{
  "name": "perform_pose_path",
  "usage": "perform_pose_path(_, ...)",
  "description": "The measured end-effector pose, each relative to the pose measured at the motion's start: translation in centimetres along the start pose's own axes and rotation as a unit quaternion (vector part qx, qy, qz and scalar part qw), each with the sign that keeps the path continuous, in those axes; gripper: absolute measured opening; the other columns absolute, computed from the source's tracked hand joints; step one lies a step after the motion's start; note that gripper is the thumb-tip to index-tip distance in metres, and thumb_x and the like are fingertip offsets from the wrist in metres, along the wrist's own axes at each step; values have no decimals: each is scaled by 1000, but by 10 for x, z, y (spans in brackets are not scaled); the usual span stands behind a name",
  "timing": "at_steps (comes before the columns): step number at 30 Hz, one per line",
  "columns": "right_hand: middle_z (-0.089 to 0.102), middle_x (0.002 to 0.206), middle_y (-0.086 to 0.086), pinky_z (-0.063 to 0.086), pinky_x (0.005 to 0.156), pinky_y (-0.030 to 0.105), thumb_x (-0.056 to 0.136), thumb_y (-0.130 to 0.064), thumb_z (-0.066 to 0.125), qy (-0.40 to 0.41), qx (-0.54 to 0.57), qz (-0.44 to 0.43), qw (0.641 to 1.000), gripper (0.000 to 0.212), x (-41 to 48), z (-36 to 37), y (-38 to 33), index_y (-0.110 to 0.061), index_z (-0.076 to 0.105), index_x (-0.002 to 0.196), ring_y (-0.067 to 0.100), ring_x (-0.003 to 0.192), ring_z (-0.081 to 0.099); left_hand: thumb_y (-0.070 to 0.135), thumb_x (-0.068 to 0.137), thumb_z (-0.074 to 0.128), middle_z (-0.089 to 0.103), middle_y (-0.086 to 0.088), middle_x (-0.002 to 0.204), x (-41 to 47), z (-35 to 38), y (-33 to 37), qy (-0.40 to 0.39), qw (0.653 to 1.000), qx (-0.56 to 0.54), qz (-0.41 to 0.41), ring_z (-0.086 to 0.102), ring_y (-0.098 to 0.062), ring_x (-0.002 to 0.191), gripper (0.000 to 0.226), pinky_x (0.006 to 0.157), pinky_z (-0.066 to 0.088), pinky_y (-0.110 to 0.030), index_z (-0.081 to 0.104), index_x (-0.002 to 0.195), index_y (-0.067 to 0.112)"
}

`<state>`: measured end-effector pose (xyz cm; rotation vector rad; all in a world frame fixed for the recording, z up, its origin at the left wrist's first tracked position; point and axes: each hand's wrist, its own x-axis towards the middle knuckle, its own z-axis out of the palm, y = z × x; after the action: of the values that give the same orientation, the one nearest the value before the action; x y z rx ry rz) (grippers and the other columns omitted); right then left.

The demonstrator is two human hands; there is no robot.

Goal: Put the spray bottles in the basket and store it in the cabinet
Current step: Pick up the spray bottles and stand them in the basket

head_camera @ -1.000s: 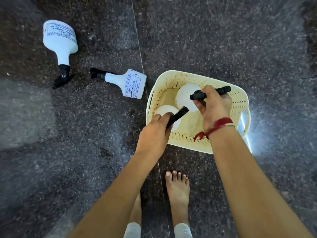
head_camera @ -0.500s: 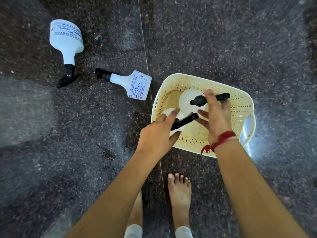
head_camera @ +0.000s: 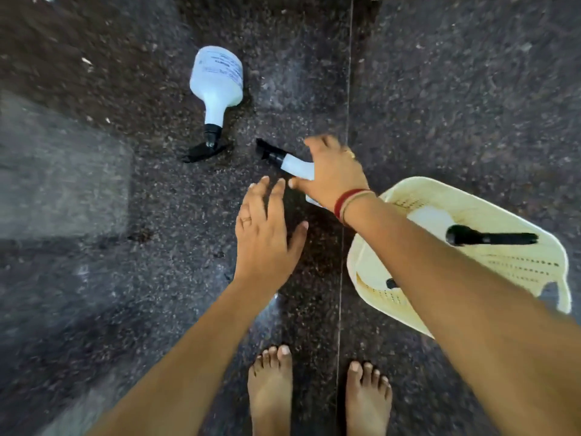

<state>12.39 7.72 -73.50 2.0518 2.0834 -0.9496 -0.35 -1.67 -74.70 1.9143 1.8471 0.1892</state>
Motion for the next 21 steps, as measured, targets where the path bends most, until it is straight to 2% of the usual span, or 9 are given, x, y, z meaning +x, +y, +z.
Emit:
perform_pose_path(2,25,154,8,24,108,65,73,-52,73,-101,-89,20,991,100,22,20,1,-19,18,149,39,141,24,42,90,51,18,-13,153,-9,5,-19,-19,1000,5,-14,12,-32,141,62,112,20,-48,28,142,16)
perform_pose_path(4,23,155,8,21,104,72,66,-54,77,-123,-111,70,984,108,34,35,5,-20,16,149,41,142,18,42,91,51,15,-12,153,-22,12,-33,-35,998,-20,-46,9,-30,142,58,111,20,-50,31,140,19)
perform_pose_path(8,36,139,10,40,95,63,64,-45,81,-92,-151,90,980,85,42,42,14,-21,39,134,44,128,35,40,91,52,19,-9,151,-35,20,-35,-34,993,-87,-77,9,-28,141,51,111,20,-49,37,136,21)
perform_pose_path(12,45,128,13,42,89,56,73,-39,72,-42,-115,61,991,59,30,41,17,-20,47,123,46,116,44,35,91,54,31,-6,141,-26,15,-22,-6,969,-199,-148,21,-26,135,44,107,24,-39,44,130,19)
perform_pose_path(14,50,124,14,44,88,53,77,-39,68,-13,-63,42,997,52,19,39,16,-17,50,121,45,111,51,34,91,56,38,-6,134,-19,8,-13,16,946,-265,-185,29,-26,129,41,98,23,-29,46,128,19)
perform_pose_path(16,57,118,14,46,87,45,78,-38,68,48,27,30,998,48,3,31,14,-14,56,118,40,107,57,34,89,59,40,-7,131,-12,4,-5,21,935,-291,-204,33,-27,127,46,95,24,-27,45,129,18)
perform_pose_path(17,60,115,13,47,85,42,78,-37,69,88,80,21,993,47,-5,26,11,-14,59,116,37,104,59,36,86,63,40,-7,131,-10,2,-3,12,934,-294,-201,33,-27,127,54,98,25,-29,43,132,18)
perform_pose_path(19,65,103,8,49,81,36,75,-36,75,140,216,10,966,47,-29,11,8,-12,62,114,27,96,63,39,72,77,37,-5,132,-5,-3,4,-28,933,-320,-161,33,-25,129,83,106,29,-35,33,138,17)
perform_pose_path(21,67,97,3,52,80,34,73,-31,79,131,378,-8,916,47,-60,-12,7,-9,62,110,19,91,64,40,54,88,36,-6,138,1,-15,11,-44,922,-371,-98,35,-24,132,113,107,36,-46,24,143,17)
